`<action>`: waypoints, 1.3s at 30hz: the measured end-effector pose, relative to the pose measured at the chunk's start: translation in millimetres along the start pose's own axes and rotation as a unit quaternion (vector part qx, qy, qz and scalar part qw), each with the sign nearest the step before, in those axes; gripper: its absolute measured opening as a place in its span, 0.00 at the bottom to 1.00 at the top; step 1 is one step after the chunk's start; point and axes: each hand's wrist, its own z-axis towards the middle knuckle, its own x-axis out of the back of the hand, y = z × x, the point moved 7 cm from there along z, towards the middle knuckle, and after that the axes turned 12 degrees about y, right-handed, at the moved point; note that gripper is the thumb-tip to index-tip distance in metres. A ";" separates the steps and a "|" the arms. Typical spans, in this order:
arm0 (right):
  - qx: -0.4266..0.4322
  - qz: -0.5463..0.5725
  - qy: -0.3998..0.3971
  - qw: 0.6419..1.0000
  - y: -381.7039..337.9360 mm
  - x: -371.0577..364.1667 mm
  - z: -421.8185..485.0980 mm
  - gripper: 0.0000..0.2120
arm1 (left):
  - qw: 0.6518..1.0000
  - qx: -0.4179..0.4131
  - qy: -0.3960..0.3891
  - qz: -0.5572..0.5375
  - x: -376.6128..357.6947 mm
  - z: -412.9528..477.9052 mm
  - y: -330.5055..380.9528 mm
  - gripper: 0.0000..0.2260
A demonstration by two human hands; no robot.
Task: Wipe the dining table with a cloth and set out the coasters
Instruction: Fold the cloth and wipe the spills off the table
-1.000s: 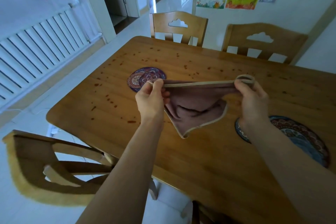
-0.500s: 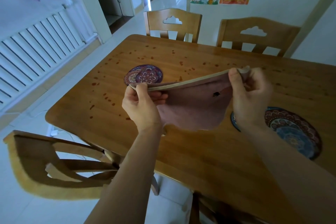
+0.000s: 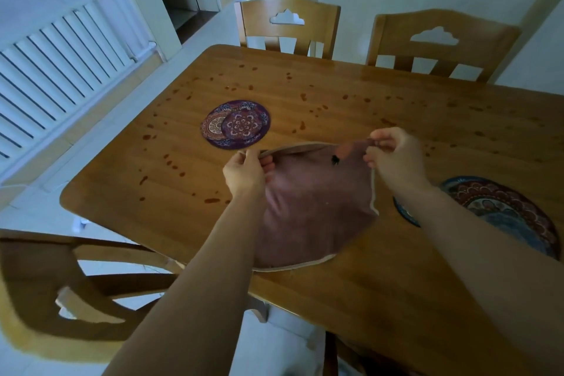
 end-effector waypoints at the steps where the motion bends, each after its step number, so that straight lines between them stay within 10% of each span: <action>1: -0.006 0.003 0.003 1.000 8.2 -2.8 0.3 0.15 | 1.000 0.003 0.008 0.003 2.3 8.1 -8.3 0.07; 8: -0.040 -0.192 -0.061 0.979 88.9 -6.5 -8.2 0.13 | 0.988 0.055 0.009 0.142 62.0 -10.3 -86.3 0.11; 14: -0.106 -0.330 -0.076 0.935 120.8 -6.7 -13.1 0.17 | 0.897 -0.123 0.048 0.422 95.6 -9.2 -97.0 0.19; 20: -0.066 -0.383 -0.166 0.906 113.2 -44.5 -21.0 0.10 | 0.903 -0.158 0.068 0.393 92.7 11.4 -84.1 0.15; 25: -0.038 -0.249 -0.110 0.961 103.8 -30.7 -11.1 0.10 | 0.914 -0.163 0.057 0.366 92.3 15.1 -86.8 0.14; 30: 0.038 -0.326 0.017 0.944 64.9 -1.5 2.6 0.12 | 0.914 -0.168 0.055 0.366 88.4 24.0 -95.6 0.12; 36: 0.114 -0.311 -0.270 0.904 34.1 -81.9 -70.2 0.19 | 0.864 -0.252 0.084 0.427 81.4 32.8 -92.8 0.09; 39: 0.224 -0.385 -0.163 0.880 36.8 -96.4 -76.1 0.20 | 0.868 -0.253 0.102 0.415 82.1 31.7 -105.4 0.10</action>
